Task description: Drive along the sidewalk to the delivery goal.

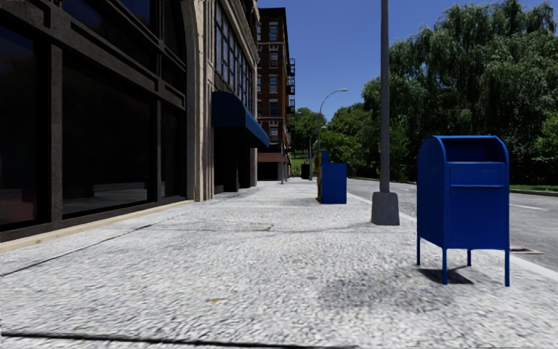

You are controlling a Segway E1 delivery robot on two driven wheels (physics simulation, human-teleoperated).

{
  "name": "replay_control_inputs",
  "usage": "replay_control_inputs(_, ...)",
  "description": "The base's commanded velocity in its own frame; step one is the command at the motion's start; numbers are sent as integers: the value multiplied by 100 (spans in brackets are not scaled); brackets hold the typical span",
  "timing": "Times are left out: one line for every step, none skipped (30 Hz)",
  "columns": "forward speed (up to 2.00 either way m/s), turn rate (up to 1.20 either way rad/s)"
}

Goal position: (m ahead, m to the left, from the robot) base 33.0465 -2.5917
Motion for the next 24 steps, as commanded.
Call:
replay_control_inputs(200, 0)
replay_control_inputs(200, 0)
replay_control_inputs(200, 0)
replay_control_inputs(200, 0)
replay_control_inputs(200, 0)
replay_control_inputs(200, 0)
replay_control_inputs(200, 0)
replay_control_inputs(200, 0)
replay_control_inputs(200, 0)
replay_control_inputs(200, 0)
replay_control_inputs(200, 0)
replay_control_inputs(200, 0)
replay_control_inputs(200, 0)
replay_control_inputs(200, 0)
replay_control_inputs(200, 0)
replay_control_inputs(200, 0)
replay_control_inputs(200, 0)
replay_control_inputs(200, 0)
replay_control_inputs(200, 0)
replay_control_inputs(200, 0)
replay_control_inputs(200, 0)
replay_control_inputs(200, 0)
replay_control_inputs(200, 0)
replay_control_inputs(200, 0)
